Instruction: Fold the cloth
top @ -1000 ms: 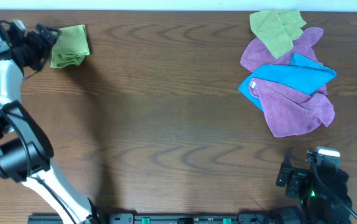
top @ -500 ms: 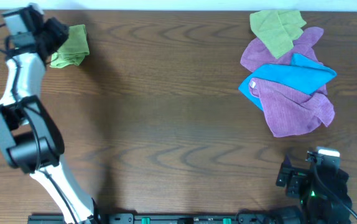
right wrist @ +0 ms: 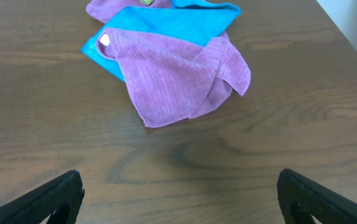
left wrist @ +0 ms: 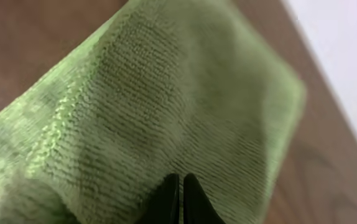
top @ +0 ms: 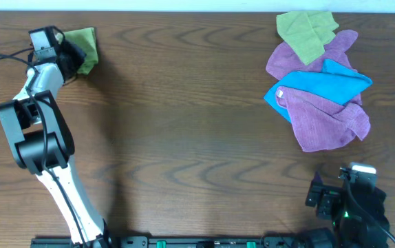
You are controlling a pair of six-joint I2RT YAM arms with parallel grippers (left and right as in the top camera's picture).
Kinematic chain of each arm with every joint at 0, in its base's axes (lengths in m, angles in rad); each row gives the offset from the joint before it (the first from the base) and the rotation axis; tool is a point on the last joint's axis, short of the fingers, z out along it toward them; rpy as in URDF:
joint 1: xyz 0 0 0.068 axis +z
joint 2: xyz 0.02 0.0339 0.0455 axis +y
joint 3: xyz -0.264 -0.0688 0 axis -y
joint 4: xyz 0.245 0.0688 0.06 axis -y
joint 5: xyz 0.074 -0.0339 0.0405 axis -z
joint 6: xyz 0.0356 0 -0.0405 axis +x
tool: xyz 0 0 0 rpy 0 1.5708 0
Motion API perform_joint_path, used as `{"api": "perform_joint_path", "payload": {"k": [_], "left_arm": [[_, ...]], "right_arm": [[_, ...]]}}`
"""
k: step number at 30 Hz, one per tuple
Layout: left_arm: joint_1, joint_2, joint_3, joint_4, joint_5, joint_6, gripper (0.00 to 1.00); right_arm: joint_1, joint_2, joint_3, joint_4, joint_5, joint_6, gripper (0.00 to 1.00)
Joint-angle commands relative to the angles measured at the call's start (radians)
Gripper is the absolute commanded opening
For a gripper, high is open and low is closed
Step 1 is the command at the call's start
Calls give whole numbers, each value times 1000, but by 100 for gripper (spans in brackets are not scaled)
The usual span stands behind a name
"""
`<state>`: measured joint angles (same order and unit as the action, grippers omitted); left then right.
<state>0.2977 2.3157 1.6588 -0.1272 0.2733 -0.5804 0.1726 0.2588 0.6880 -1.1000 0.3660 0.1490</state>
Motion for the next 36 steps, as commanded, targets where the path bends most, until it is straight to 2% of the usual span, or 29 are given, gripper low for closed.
{"api": "perform_joint_path", "payload": {"k": [1,9,15,22,31,36], "left_arm": [[12,24,-7,-34,-80,-10,6],[45,24,-7,-40,-89,19,6],[65,23,-6,-4,63,19,6],[69,-3,-6,9,154,19,6],[69,-240,-6,-14,154,70,5],[69,-413,-6,-127,181,141,6]], "right_arm": [[12,-7,10,0,3,-8,99],[12,-7,10,0,3,-8,99],[12,-7,10,0,3,-8,99],[12,-7,10,0,3,-8,99],[12,-7,10,0,3,-8,99],[12,-7,10,0,3,-8,99]]}}
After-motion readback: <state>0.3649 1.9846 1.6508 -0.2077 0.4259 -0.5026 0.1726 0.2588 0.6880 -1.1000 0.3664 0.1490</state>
